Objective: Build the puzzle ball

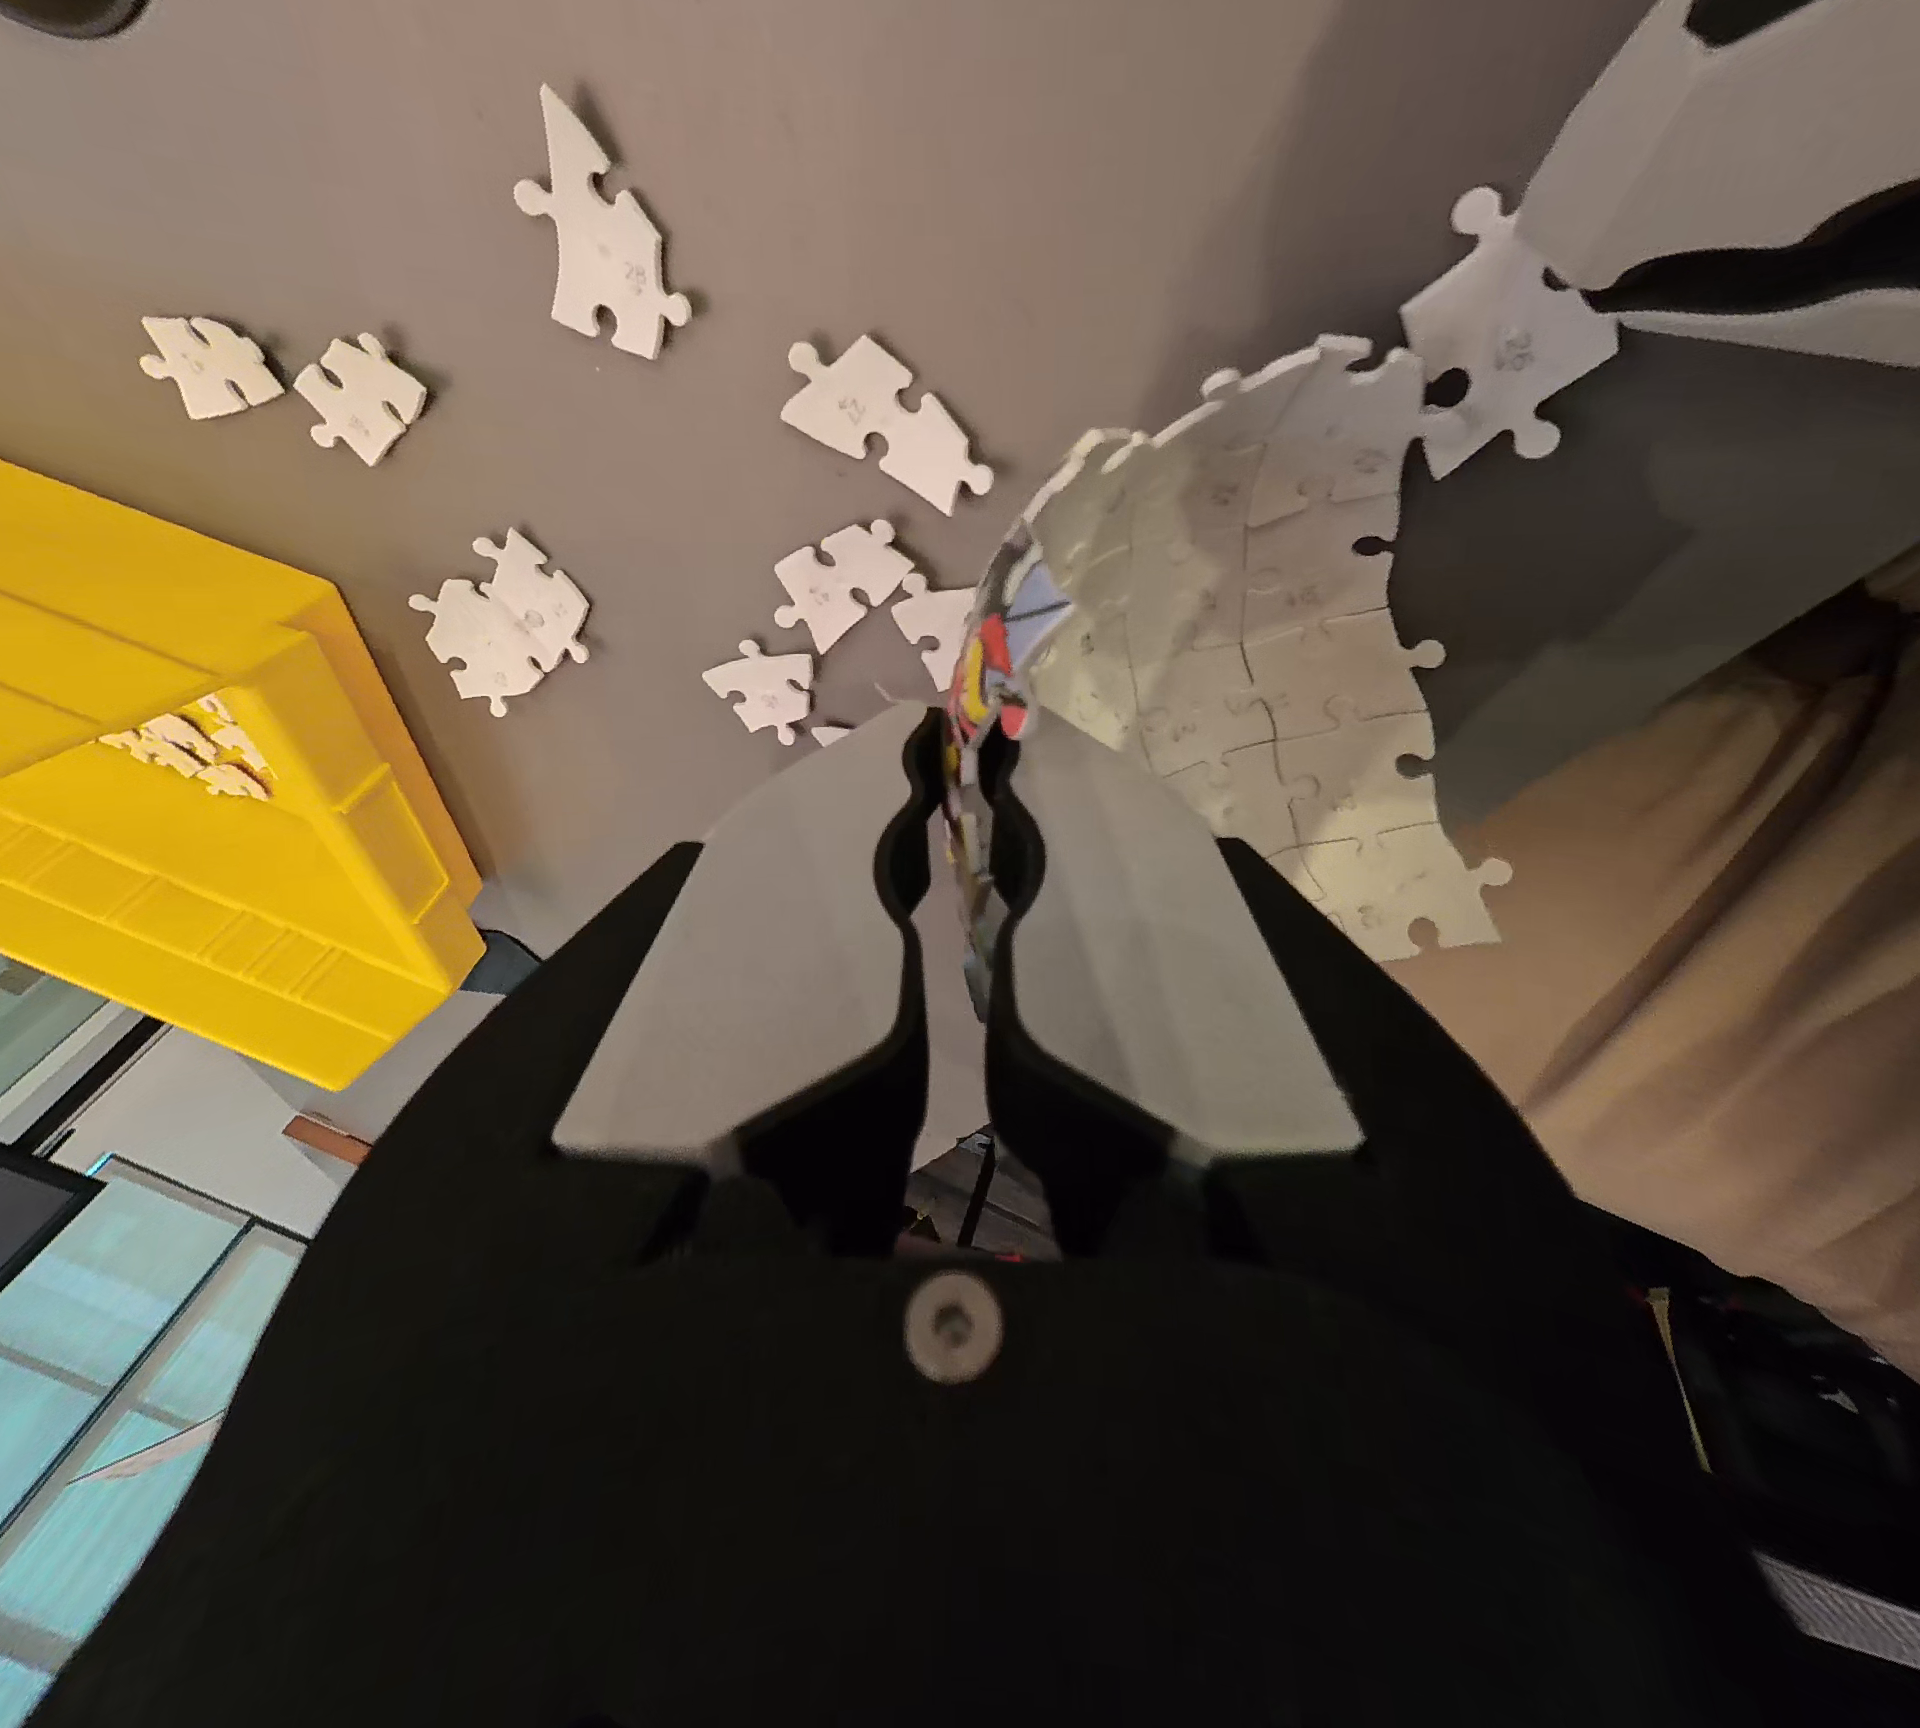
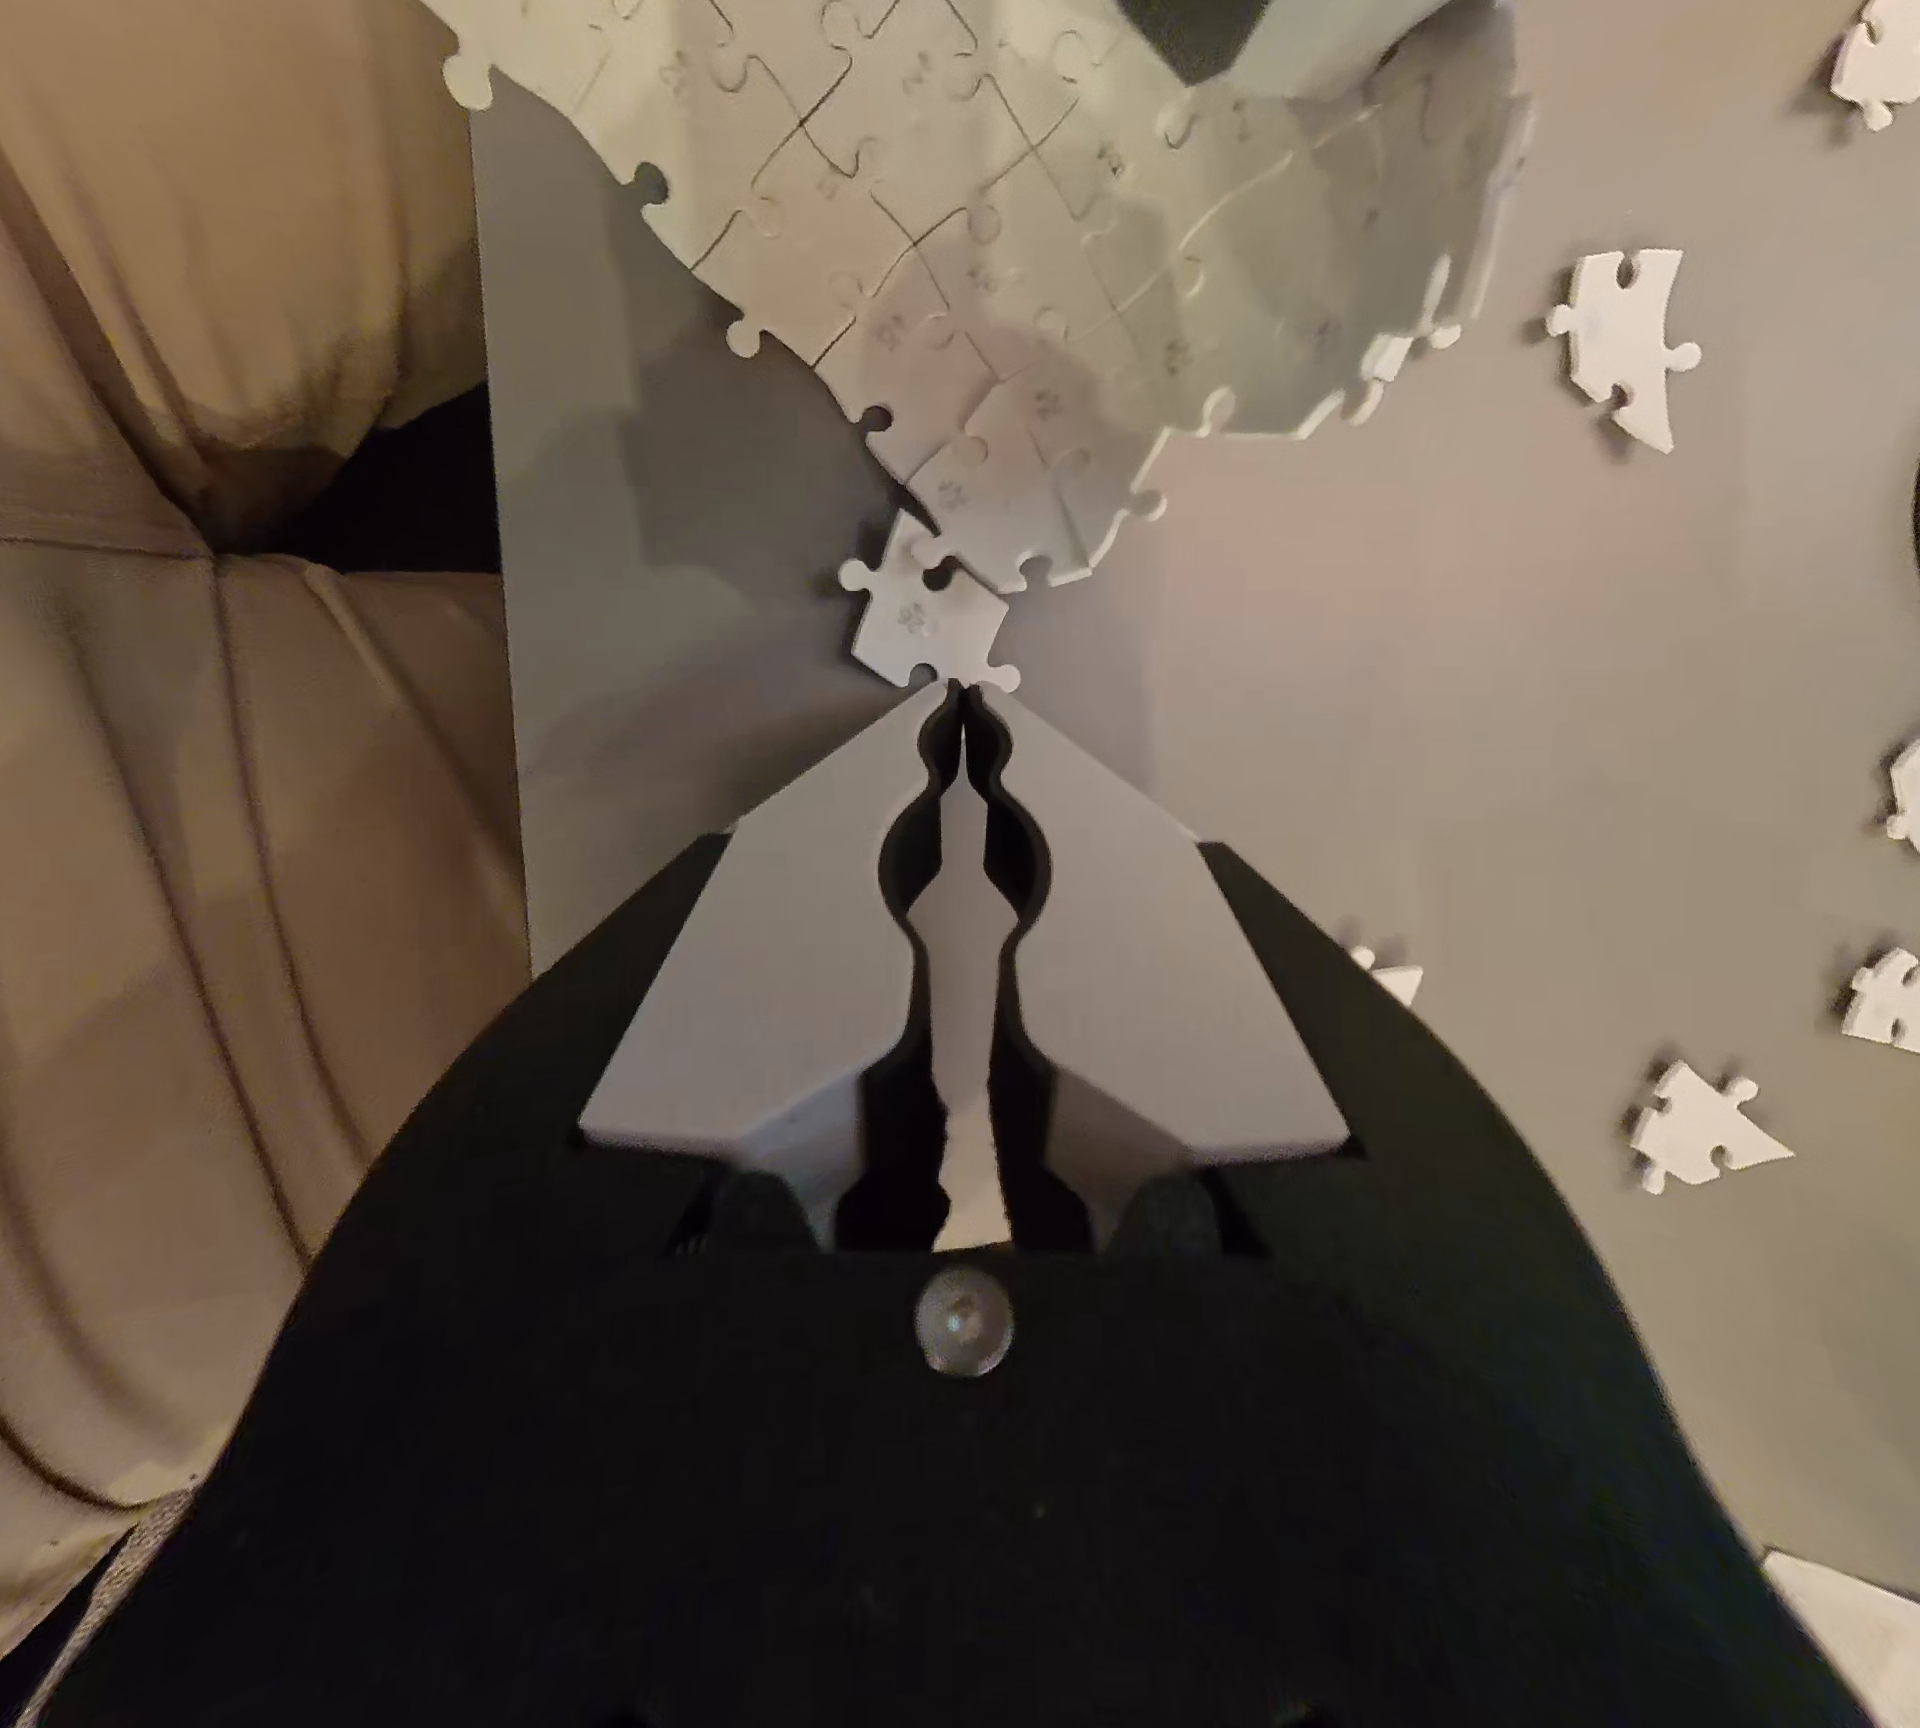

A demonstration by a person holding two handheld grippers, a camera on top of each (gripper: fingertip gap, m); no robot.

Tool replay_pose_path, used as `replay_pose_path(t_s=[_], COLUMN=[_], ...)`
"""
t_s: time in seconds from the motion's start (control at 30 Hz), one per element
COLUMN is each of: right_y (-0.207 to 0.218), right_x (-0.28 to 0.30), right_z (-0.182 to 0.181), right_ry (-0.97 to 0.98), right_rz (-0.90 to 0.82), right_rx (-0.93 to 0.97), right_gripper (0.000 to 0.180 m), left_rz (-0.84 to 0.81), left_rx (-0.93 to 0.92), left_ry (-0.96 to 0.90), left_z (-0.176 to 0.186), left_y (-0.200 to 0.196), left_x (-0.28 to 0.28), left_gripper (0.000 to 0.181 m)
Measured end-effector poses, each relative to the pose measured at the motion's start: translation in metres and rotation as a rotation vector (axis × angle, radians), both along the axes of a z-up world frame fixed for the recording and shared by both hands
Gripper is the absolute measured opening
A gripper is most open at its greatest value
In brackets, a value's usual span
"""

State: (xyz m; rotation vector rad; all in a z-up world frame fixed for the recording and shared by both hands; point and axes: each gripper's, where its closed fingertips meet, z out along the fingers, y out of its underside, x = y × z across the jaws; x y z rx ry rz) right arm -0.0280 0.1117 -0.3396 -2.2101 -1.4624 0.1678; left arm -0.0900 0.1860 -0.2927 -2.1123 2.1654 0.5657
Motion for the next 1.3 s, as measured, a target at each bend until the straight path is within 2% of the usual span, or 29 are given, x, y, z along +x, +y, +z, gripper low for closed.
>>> replay_pose_path(t_s=[0.47, 0.83, 1.3], right_y=[0.003, -0.016, 0.011], right_x=[0.001, -0.018, -0.028], right_z=[0.001, 0.009, 0.012], right_ry=[-0.016, 0.029, 0.056], right_rz=[-0.082, 0.013, 0.031], right_rx=[0.017, 0.03, 0.169], right_gripper=[0.0, 0.0, 0.0], left_rz=[0.026, 0.024, 0.024], left_rx=[0.001, 0.006, 0.005], left_ry=[-0.006, -0.008, -0.007], left_z=[-0.001, -0.002, -0.002], left_y=[0.001, 0.001, 0.0], left_x=[-0.002, -0.002, -0.001], left_gripper=[0.006, 0.007, 0.007])
